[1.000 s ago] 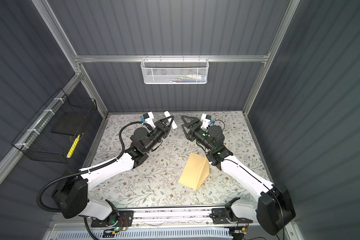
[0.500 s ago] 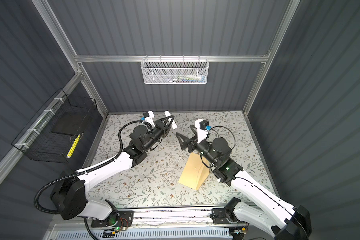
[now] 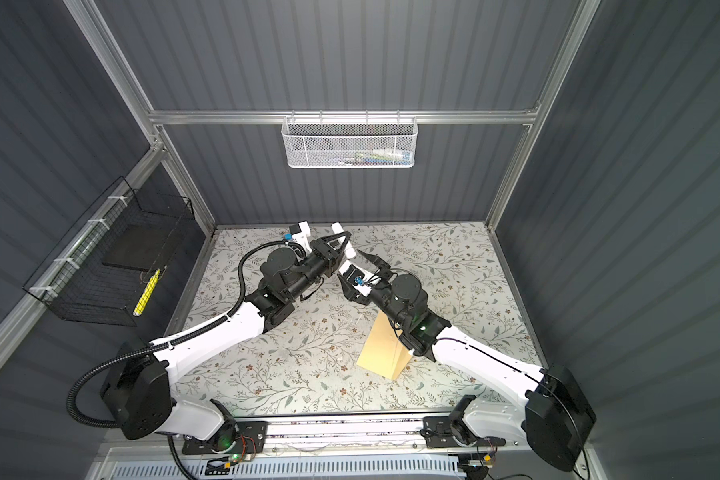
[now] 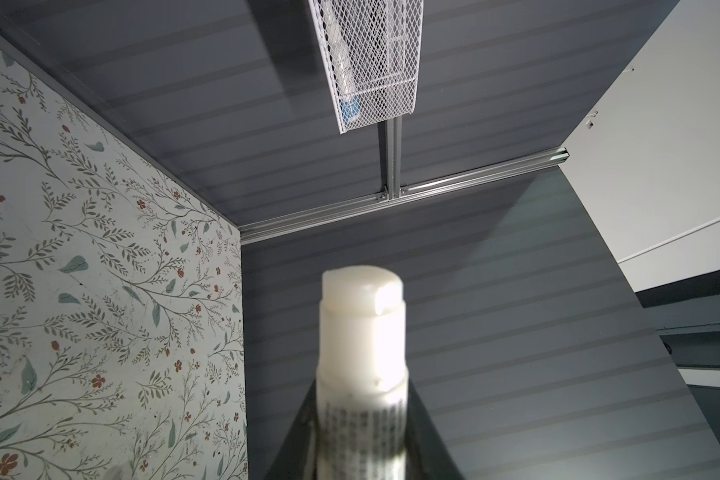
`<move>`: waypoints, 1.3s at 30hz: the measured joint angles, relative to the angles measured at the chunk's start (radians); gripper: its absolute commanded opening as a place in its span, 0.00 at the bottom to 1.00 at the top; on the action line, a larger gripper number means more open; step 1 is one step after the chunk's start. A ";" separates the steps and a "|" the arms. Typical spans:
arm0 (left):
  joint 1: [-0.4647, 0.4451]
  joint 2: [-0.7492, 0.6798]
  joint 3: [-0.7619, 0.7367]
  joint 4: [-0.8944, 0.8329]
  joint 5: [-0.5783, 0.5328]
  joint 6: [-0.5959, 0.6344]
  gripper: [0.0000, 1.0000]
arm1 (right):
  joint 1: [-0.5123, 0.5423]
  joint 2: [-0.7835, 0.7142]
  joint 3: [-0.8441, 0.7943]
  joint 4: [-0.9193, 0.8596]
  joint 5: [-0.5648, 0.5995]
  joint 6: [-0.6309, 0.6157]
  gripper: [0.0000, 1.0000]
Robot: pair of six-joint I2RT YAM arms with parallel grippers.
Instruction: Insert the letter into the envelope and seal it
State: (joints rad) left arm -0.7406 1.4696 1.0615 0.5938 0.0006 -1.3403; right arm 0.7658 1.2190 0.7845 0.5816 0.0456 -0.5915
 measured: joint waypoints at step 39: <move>0.001 0.000 0.000 -0.005 -0.009 -0.026 0.00 | 0.009 0.032 0.041 0.061 0.087 0.109 0.12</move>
State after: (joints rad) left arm -0.7399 1.4700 1.0615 0.5884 -0.0086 -1.3663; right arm 0.7750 1.2510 0.8253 0.6426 0.1329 -0.4820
